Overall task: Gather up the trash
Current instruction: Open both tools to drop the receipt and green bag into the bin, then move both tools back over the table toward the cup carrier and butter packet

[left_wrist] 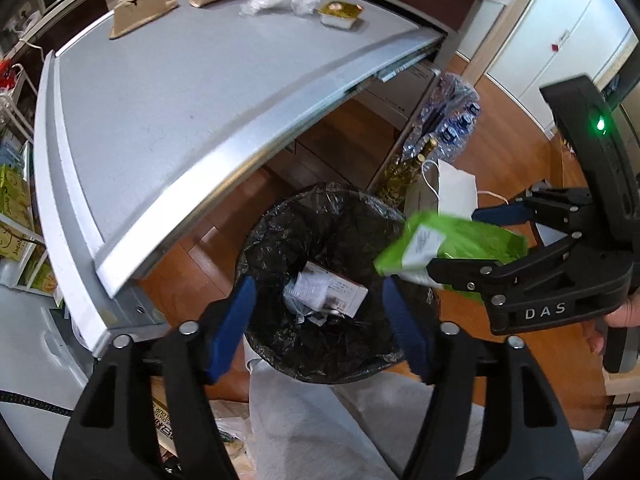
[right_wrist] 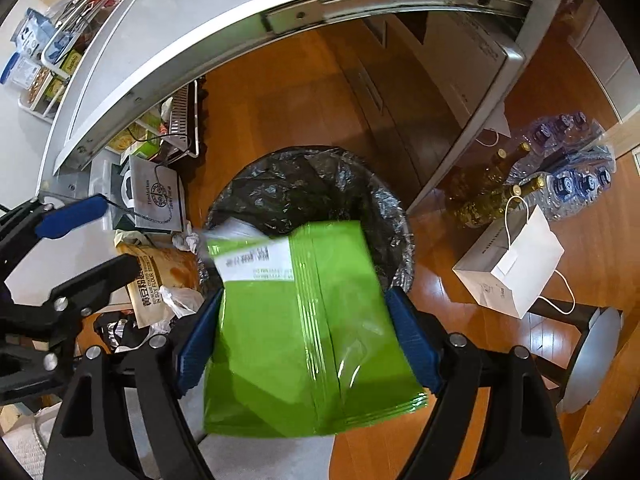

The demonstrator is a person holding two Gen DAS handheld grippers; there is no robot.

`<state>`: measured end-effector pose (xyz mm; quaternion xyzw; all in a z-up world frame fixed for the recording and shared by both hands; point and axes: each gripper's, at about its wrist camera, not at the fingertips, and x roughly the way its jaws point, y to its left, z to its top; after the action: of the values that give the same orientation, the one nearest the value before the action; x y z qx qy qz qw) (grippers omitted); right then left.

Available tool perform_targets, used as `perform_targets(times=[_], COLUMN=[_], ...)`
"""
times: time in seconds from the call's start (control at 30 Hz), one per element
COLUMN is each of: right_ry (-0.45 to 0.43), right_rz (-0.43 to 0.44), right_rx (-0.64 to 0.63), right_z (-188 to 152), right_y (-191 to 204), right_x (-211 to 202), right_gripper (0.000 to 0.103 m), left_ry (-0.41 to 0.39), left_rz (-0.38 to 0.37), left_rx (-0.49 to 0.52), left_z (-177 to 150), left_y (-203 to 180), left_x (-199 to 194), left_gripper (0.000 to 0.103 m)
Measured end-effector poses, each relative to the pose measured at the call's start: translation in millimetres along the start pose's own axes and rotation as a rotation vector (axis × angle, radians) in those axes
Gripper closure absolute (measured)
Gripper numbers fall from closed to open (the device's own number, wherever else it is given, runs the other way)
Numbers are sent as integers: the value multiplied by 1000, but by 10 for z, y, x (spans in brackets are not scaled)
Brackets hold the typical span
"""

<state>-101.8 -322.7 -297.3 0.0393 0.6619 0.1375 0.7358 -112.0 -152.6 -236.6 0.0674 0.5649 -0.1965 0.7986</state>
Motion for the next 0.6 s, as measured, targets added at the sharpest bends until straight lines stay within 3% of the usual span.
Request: perform_targets(times=[0.13, 0.27, 0.47, 0.6], right_ry=[-24, -66, -198, -301], right_rz=[-10, -31, -77, -150], right_rx=[10, -4, -64, -148], right_z=[8, -17, -41, 68], right_y=[-43, -44, 49, 178], right_x=[-110, -298, -755, -1026], right_gripper=[13, 11, 8, 6], left_ry=[-6, -18, -63, -109], left_rz=[5, -1, -8, -12], left_rx=[-13, -24, -72, -108], left_z=[39, 34, 33, 88], left_y=[34, 73, 160, 253], left_x=[-97, -243, -501, -697], left_gripper=[33, 33, 22, 21])
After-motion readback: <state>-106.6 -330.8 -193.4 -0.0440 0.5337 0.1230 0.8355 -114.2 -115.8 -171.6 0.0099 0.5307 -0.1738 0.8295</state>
